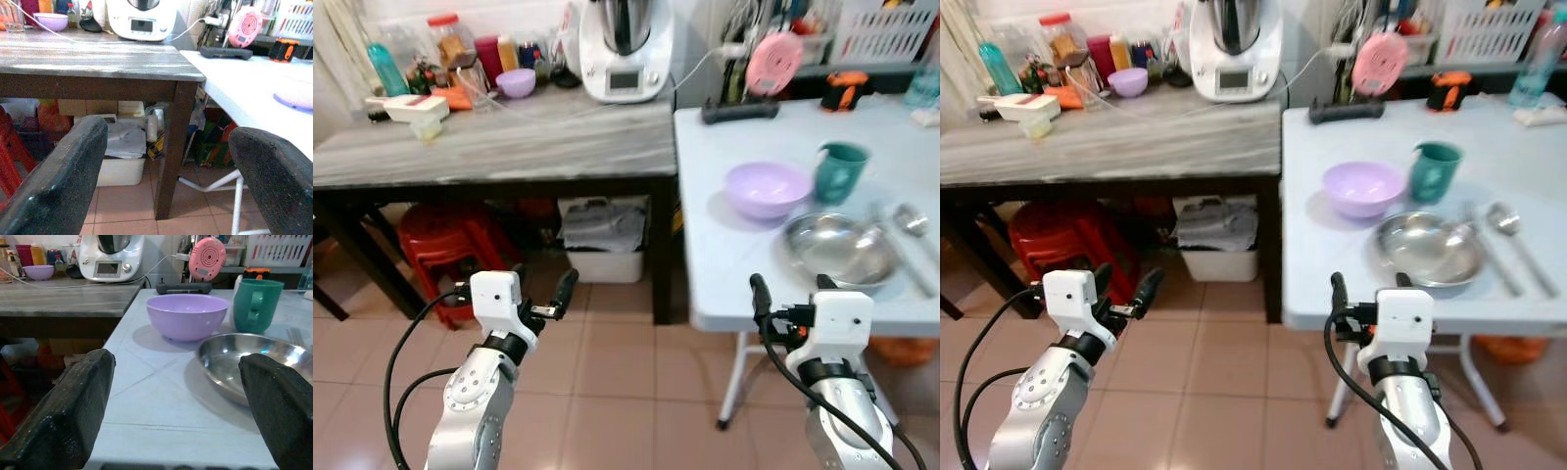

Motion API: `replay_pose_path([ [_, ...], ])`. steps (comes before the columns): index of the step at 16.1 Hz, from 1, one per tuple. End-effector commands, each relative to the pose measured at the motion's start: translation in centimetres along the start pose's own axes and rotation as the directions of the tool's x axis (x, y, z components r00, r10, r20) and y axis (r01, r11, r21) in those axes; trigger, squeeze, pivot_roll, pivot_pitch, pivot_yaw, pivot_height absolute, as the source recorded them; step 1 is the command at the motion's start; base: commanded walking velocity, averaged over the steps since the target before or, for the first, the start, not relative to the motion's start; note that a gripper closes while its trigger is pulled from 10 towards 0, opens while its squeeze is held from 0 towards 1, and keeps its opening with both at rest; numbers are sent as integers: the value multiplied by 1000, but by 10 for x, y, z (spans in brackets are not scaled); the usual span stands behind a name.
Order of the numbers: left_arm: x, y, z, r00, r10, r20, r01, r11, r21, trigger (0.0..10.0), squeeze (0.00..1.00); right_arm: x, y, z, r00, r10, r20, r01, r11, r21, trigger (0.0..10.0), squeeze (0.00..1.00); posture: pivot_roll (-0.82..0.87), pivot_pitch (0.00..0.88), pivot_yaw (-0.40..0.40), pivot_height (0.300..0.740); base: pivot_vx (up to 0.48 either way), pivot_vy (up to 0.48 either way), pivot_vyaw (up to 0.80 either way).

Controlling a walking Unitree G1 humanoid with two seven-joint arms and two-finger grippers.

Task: Setting the table

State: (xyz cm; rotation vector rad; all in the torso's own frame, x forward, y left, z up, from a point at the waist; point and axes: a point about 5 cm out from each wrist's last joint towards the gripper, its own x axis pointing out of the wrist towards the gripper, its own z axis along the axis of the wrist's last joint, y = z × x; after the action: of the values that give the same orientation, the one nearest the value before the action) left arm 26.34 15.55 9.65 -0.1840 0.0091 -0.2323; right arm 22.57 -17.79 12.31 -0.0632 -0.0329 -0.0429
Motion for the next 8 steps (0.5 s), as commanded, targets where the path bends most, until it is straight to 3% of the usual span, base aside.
replay_pose_path([
  [1, -3, 10, 3, 1000, 25, -3, -25, 1000, 16, 10000, 0, 1, 9, 3, 1000, 25, 13, -26, 1000, 18, 10000, 0, -89, 0, 105, 740, 0, -352, 0],
  [8, -2, 10, 4, 1000, 20, -7, -20, 1000, 22, 10000, 0, 0, 11, 4, 1000, 26, 13, -26, 999, 29, 10000, 0, -85, 0, 115, 740, 0, -359, 0],
])
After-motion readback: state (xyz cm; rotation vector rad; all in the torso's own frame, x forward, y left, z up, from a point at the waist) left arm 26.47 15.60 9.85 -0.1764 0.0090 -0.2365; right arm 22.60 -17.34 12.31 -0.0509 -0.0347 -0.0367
